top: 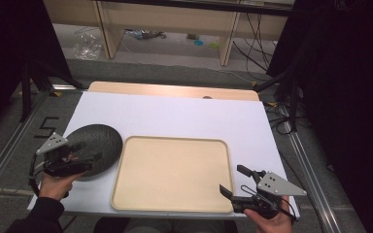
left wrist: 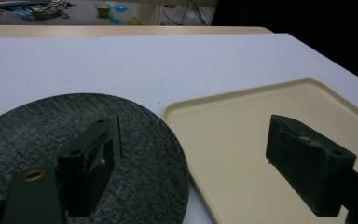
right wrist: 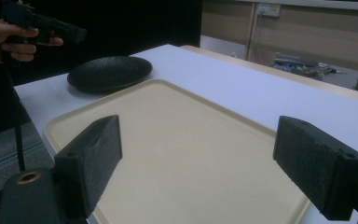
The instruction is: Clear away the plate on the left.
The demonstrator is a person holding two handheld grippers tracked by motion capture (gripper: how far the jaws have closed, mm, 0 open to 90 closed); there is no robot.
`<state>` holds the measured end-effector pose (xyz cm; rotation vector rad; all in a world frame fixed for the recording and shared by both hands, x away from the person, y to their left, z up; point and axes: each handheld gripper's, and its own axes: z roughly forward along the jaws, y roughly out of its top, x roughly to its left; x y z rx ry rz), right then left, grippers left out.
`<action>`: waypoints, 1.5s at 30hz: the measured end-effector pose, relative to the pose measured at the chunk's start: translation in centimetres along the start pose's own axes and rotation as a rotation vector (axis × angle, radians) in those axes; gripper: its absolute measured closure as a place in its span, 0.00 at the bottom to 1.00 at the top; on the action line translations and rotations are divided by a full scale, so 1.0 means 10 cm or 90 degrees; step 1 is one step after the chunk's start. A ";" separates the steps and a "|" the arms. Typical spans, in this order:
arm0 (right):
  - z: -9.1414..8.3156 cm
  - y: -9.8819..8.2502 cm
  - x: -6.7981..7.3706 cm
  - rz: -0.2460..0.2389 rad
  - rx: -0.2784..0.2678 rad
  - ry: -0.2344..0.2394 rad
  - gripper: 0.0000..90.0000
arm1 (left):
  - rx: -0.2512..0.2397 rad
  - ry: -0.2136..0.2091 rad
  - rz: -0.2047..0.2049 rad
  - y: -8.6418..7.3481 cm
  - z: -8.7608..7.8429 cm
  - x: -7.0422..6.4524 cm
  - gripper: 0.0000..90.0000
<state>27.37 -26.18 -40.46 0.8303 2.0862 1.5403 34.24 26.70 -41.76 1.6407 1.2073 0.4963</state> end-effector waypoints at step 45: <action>0.02 0.00 0.04 -0.021 0.008 0.020 0.24 | 0.103 0.092 -0.290 -0.26 0.00 1.26 0.33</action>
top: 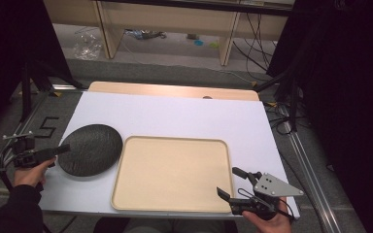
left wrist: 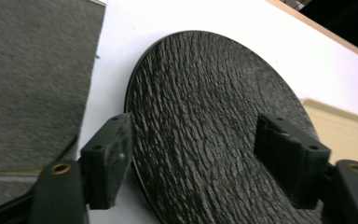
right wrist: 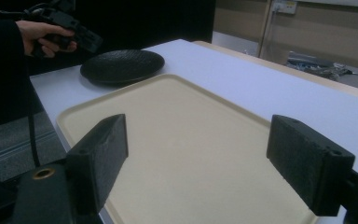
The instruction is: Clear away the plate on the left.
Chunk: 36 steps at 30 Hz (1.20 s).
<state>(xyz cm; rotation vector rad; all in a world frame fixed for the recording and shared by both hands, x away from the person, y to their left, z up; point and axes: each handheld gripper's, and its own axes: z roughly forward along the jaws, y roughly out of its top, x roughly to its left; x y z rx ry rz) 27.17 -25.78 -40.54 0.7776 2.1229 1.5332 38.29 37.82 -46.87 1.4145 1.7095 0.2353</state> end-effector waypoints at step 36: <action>0.01 0.02 0.05 -0.017 -0.009 0.012 0.26 | 0.035 -0.117 -0.190 -0.06 0.30 0.40 0.59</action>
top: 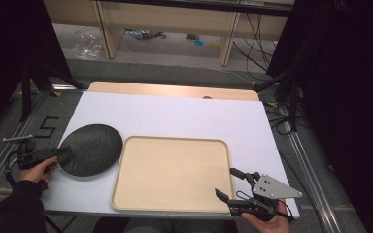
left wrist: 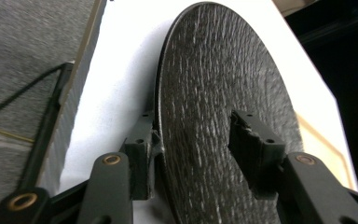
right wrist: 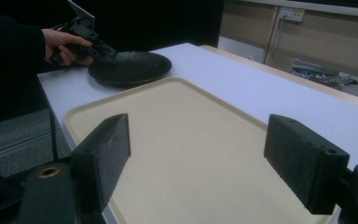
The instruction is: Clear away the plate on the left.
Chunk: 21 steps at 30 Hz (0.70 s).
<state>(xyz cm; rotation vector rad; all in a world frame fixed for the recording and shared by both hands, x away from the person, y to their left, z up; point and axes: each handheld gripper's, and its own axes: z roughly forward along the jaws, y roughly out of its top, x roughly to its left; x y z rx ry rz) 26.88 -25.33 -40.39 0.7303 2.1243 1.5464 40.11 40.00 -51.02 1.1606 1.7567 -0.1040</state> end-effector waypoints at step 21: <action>0.01 0.00 0.00 -0.009 0.004 0.000 0.27 | -0.017 -0.057 -0.053 0.03 -0.09 0.09 0.92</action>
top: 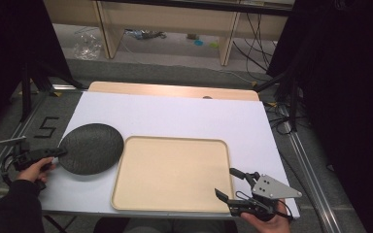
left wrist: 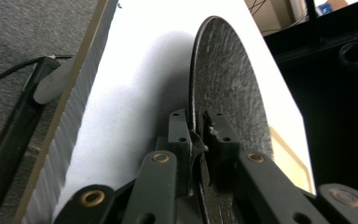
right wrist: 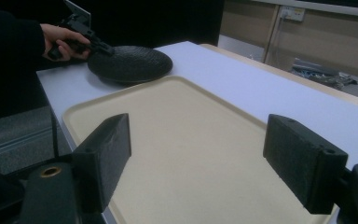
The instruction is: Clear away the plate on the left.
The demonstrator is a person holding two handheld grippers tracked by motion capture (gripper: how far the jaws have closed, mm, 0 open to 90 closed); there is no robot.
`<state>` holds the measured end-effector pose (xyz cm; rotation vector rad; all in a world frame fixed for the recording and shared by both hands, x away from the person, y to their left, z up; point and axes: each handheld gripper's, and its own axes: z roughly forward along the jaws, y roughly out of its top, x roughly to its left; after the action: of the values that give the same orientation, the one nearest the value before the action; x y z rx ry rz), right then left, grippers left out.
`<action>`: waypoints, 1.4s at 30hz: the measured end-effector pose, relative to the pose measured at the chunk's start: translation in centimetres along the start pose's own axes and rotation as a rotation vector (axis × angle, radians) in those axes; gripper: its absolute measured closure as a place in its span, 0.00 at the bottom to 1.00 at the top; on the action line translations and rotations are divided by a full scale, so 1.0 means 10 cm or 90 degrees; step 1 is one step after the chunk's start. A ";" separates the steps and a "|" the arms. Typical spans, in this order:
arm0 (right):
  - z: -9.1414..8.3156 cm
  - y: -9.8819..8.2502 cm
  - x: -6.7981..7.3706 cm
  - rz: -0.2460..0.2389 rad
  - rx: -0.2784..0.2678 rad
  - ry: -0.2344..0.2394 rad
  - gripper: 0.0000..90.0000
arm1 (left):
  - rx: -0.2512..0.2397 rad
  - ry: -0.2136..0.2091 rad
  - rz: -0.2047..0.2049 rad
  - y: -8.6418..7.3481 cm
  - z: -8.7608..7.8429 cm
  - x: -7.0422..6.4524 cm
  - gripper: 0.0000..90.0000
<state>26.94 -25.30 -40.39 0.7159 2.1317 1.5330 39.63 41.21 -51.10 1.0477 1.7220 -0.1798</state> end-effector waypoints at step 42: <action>0.00 0.00 0.01 0.003 0.005 0.008 0.28 | -0.070 -0.027 -0.016 0.05 -0.20 -0.11 0.94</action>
<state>26.86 -25.31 -40.38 0.7165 2.1483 1.5356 38.62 42.05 -49.17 0.9358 1.6881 -0.1199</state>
